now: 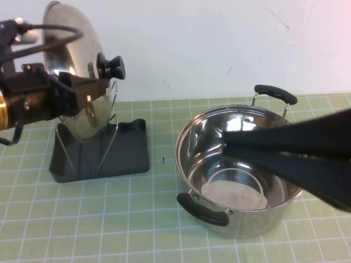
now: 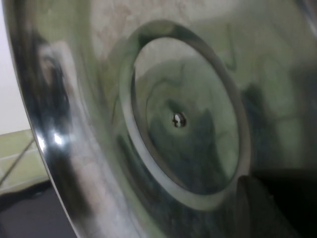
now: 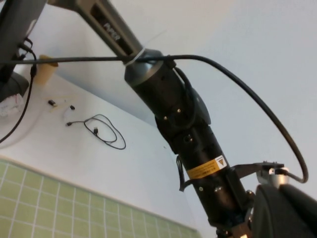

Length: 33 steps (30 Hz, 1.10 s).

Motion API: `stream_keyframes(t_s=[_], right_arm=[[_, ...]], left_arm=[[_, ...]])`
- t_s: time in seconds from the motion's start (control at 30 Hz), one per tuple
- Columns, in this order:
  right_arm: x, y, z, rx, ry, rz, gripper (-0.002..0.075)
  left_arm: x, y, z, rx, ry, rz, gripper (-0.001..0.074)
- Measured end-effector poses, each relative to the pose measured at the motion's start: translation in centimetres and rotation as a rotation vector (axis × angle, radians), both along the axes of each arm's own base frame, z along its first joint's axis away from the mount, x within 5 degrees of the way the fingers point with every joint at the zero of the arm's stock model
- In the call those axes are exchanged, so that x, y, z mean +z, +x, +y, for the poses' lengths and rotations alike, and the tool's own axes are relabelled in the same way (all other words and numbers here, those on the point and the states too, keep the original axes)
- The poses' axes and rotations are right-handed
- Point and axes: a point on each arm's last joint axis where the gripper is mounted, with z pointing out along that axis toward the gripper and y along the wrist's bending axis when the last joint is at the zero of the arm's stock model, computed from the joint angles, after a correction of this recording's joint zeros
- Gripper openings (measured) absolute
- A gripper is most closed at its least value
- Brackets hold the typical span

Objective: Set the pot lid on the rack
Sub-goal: Place the pot lid on the pot rack

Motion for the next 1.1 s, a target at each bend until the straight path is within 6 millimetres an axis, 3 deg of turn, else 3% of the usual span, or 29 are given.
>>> stream_keyframes(t_s=[0.2, 0.67, 0.87, 0.93, 1.1], right_arm=[[-1.5, 0.0, -0.3, -0.030, -0.022, 0.031, -0.0001], [-1.5, 0.2, -0.4, -0.052, -0.019, 0.036, -0.0001], [-1.5, 0.2, -0.4, -0.052, -0.014, 0.054, -0.0001], [-1.5, 0.2, -0.4, -0.052, -0.013, 0.059, -0.0001], [-1.5, 0.2, -0.4, -0.052, -0.011, 0.068, -0.0001]], left_arm=[[-2.3, 1.9, 0.2, -0.002, 0.086, 0.005, 0.0106], [-7.8, 5.5, 0.4, 0.002, 0.144, 0.083, 0.0105], [-8.6, 5.8, 0.4, -0.026, 0.191, 0.062, 0.0115], [-8.5, 5.8, 0.5, -0.029, 0.200, 0.053, 0.0163], [-8.5, 5.9, 0.4, -0.027, 0.202, 0.051, 0.0405]])
